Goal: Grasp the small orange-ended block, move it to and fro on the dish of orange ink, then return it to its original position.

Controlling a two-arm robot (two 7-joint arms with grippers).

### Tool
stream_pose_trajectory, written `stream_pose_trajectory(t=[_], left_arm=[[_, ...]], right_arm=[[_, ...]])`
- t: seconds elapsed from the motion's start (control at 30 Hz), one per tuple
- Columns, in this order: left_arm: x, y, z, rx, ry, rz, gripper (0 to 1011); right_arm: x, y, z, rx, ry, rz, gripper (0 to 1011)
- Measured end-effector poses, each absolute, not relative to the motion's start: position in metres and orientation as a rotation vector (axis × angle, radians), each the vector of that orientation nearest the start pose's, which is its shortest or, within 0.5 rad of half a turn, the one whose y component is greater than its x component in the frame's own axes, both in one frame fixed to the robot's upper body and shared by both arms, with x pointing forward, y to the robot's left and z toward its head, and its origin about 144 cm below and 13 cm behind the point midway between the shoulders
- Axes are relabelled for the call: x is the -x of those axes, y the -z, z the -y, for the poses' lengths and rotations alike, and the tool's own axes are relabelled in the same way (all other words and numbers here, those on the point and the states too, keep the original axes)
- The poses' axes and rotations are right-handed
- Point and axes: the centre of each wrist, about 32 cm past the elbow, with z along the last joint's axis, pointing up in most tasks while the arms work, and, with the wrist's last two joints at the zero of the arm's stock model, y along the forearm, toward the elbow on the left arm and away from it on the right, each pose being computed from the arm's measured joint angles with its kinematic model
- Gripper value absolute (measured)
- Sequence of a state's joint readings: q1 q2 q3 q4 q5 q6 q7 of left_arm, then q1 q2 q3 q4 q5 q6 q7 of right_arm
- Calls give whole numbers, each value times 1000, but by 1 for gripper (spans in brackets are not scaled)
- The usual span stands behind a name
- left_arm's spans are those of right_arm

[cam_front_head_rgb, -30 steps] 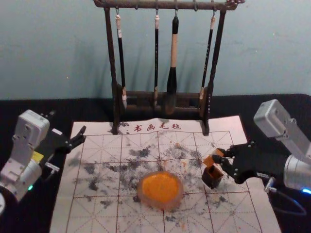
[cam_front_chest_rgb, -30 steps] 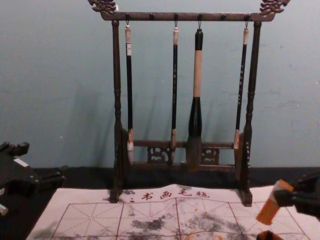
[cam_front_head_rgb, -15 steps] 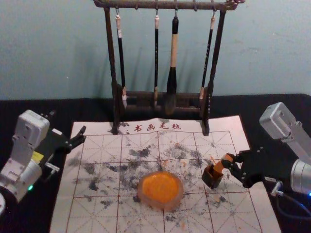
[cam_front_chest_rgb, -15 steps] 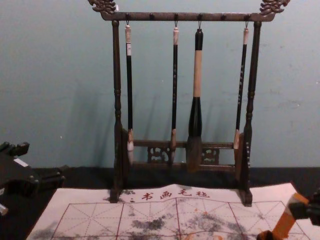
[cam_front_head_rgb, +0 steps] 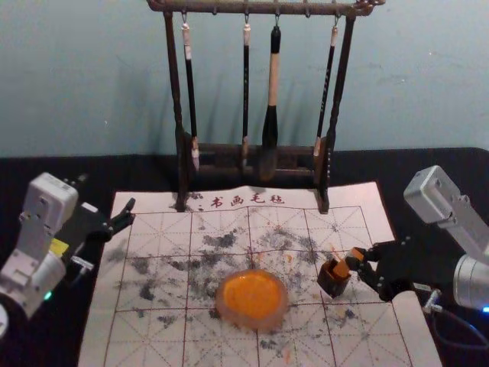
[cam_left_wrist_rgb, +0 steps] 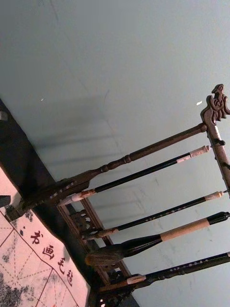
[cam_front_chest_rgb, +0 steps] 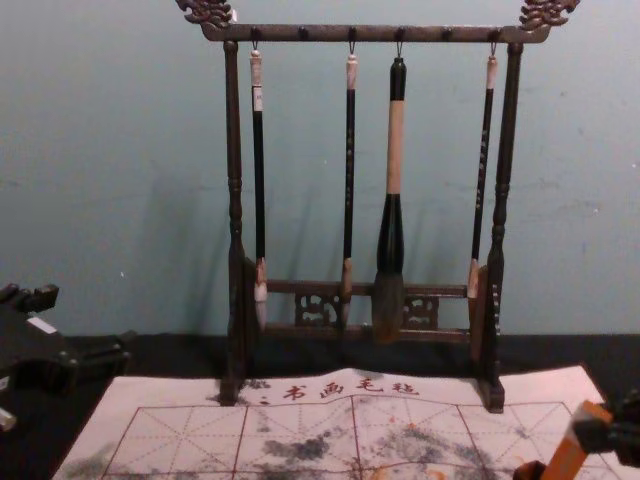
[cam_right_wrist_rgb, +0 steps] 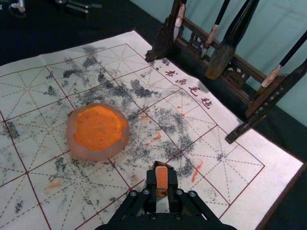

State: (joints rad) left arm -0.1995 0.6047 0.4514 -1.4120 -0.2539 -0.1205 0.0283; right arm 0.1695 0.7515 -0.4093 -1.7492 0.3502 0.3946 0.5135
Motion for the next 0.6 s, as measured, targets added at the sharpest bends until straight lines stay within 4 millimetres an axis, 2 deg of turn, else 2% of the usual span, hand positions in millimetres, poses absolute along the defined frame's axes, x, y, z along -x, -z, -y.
stream_pose_trajectory(t=[0.6], left_arm=[[-489,-1140,-310,-304,-1248,285,1001]], right_arm=[[-476,-1219,295,574,700,-36,104]])
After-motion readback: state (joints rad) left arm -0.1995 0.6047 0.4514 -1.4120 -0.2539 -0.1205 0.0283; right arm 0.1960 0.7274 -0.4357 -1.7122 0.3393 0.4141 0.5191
